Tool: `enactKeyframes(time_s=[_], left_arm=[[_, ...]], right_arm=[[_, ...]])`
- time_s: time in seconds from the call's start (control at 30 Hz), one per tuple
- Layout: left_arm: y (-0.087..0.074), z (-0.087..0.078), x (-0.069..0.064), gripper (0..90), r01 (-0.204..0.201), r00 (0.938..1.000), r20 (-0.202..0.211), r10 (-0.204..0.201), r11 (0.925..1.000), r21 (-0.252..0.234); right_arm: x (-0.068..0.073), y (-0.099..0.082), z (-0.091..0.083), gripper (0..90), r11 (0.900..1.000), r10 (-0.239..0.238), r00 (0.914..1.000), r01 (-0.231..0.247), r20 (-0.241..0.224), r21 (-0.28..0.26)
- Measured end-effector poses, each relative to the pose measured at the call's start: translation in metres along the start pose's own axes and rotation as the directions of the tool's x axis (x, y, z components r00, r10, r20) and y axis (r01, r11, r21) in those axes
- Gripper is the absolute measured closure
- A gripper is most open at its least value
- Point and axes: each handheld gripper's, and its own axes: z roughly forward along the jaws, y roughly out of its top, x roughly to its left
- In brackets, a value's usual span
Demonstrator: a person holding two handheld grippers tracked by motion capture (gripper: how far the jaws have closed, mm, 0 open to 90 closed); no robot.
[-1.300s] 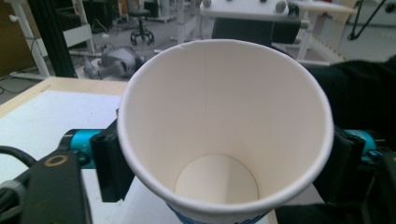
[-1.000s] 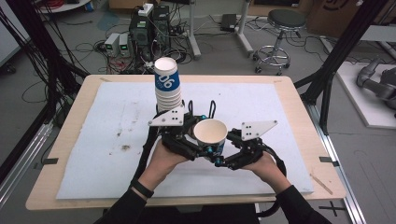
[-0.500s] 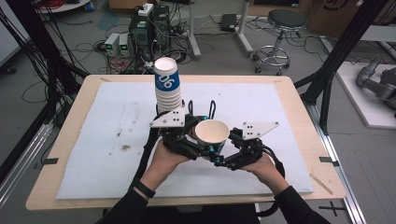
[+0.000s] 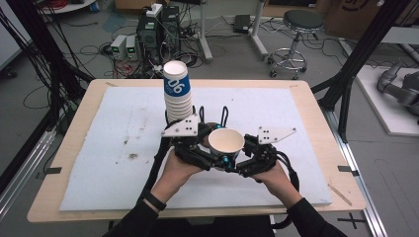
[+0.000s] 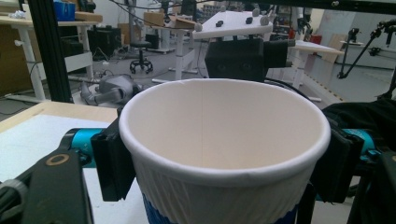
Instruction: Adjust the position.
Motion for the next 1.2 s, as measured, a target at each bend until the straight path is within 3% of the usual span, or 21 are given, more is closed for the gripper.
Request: enactKeyframes(time_s=[0.27, 0.43, 0.6, 0.77, 1.2], left_arm=[[0.001, -0.002, -0.001, 13.0, 0.0, 0.9999, -0.013, 0.0, 1.0, 0.006], [0.001, -0.013, -0.004, 9.4, -0.002, 0.9996, -0.028, 0.002, 1.0, 0.006], [-0.008, -0.031, -0.007, 9.4, 0.005, 0.998, -0.062, -0.005, 1.0, 0.002], [-0.021, -0.038, -0.007, 9.4, 0.022, 0.997, -0.074, -0.021, 0.9997, 0.012], [-0.051, -0.015, -0.007, 9.4, 0.047, 0.9967, -0.07, -0.041, 0.9952, 0.086]], right_arm=[[0.0, 0.0, 0.0, 25.6, 0.9996, -0.013, 0.9999, 0.013, -0.004, 0.024], [-0.001, 0.001, -0.002, 25.7, 0.9991, -0.032, 0.9995, 0.032, 0.004, 0.027], [-0.001, 0.001, -0.005, 25.8, 0.9994, -0.03, 0.9994, 0.03, 0.017, 0.02], [-0.003, 0.002, -0.008, 25.7, 0.9994, -0.035, 0.999, 0.035, 0.027, 0.008], [0.001, 0.002, -0.007, 25.8, 0.9996, -0.026, 0.9996, 0.026, 0.011, -0.007]])
